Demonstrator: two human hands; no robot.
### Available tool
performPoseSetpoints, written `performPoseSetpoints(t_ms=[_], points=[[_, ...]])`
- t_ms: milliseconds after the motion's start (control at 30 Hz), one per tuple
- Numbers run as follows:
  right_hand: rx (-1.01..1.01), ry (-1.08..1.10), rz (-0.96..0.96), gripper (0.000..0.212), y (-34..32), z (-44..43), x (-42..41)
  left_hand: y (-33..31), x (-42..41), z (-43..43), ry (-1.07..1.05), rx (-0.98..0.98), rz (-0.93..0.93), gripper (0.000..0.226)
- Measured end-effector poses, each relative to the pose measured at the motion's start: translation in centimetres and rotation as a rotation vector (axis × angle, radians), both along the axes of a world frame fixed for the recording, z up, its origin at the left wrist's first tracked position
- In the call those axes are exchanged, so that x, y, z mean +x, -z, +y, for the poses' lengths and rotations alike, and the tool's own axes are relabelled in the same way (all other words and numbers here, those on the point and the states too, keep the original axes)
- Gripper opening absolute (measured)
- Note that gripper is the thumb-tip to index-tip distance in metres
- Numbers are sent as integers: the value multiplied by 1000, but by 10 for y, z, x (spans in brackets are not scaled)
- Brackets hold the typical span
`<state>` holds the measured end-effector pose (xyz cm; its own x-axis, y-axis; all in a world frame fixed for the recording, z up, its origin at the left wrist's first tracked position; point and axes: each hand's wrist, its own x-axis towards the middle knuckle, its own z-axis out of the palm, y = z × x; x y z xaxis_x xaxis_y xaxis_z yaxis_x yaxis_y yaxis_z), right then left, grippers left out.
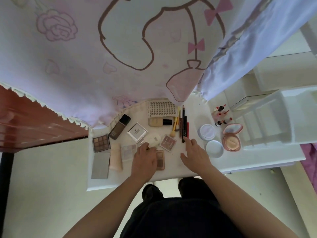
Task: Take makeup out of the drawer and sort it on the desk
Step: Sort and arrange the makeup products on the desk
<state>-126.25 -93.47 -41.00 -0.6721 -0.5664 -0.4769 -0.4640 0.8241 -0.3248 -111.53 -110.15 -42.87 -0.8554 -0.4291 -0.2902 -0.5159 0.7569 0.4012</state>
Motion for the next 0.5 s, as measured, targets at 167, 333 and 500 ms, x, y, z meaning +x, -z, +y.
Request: performPoseSetpoints(t_ms=[167,333,500], points=[[-44,1,-16,59,4,3,-31,-5,-25,14,-9,-21,-60,50],[-150,50,-48,53,8,-20,-59,-2,-29,16,35,-101,-189,49],[-272,170,-114,50,7,-70,-93,-5,-19,9,30,-145,-257,51]])
